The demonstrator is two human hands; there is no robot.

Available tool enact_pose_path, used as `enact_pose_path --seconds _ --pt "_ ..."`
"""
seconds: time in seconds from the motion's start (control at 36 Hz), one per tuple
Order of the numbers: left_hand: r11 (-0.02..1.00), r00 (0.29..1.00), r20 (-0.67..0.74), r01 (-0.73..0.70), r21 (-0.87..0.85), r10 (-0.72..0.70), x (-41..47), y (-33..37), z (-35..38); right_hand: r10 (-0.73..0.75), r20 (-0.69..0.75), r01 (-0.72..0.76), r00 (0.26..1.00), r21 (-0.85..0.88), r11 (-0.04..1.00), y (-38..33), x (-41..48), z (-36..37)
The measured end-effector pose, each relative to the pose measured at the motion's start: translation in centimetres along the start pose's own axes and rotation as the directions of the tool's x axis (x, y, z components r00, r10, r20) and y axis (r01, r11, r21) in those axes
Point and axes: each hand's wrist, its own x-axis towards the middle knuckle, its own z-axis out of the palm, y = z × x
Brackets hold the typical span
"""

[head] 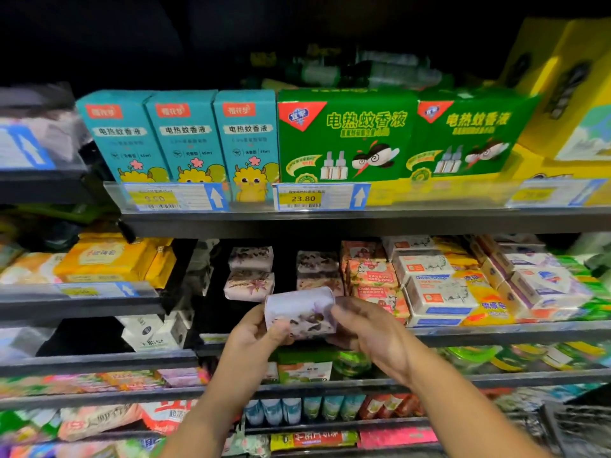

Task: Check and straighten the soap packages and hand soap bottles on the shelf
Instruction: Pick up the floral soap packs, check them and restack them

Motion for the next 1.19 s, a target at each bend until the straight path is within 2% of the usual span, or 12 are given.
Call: enact_pose_path --seconds 0.08,0.14,0.28,0.39,0.47,0.53,0.67,0.78,0.89,1.0,1.08,1.19 --pt "0.997 0.999 -0.002 0.049 -0.052 -0.05 -0.2 0.0 0.7 -0.1 -0.025 0.092 0.995 -0.218 0.971 -0.1 0.2 -0.2" --pt "0.994 0.997 0.003 0.076 -0.074 -0.076 -0.1 0.0 1.0 -0.134 -0.098 0.107 0.986 -0.244 0.964 0.0 0.6 -0.2" --pt "0.99 0.989 0.134 0.078 -0.121 -0.061 -0.1 -0.3 0.2 -0.064 -0.121 0.072 0.991 0.065 0.995 0.1 0.8 0.0" --pt "0.992 0.985 0.168 0.017 0.123 -0.038 -0.2 0.1 -0.4 -0.013 -0.122 0.029 0.993 0.133 0.991 -0.5 0.7 -0.5" --pt "0.908 0.985 0.112 -0.168 0.385 0.135 -0.1 0.6 -0.6 -0.005 -0.086 0.011 0.996 0.074 0.997 -0.6 0.7 -0.2" --pt "0.871 0.971 0.122 -0.24 0.428 0.207 -0.1 0.8 -0.8 -0.021 -0.063 0.023 0.998 0.027 0.999 -0.5 0.6 0.0" --pt "0.902 0.963 0.079 -0.268 0.338 0.257 -0.5 0.9 -0.8 -0.006 0.019 0.007 1.0 -0.05 0.999 -0.8 0.5 0.1" --pt "0.99 0.99 0.007 -0.141 0.018 0.141 -0.6 1.4 -0.4 -0.029 0.08 0.043 0.996 -0.174 0.984 -0.5 0.8 -0.4" --pt "0.994 0.995 -0.004 -0.099 -0.05 0.099 -0.3 2.0 0.0 -0.164 0.088 0.186 0.983 -0.44 0.879 -0.5 1.1 -0.8" --pt "0.994 0.995 0.003 -0.099 0.05 0.099 0.4 2.1 0.6 -0.273 0.069 0.272 0.96 -0.471 0.839 -0.2 1.5 -0.6" --pt "0.961 0.98 -0.016 -0.191 0.198 0.198 1.1 2.2 0.8 -0.303 0.054 0.28 0.952 -0.557 0.782 -0.1 1.7 -0.3" --pt "0.745 0.917 0.165 -0.392 0.54 0.362 2.1 2.6 0.8 -0.25 0.07 0.251 0.966 -0.503 0.827 0.8 1.9 0.2"
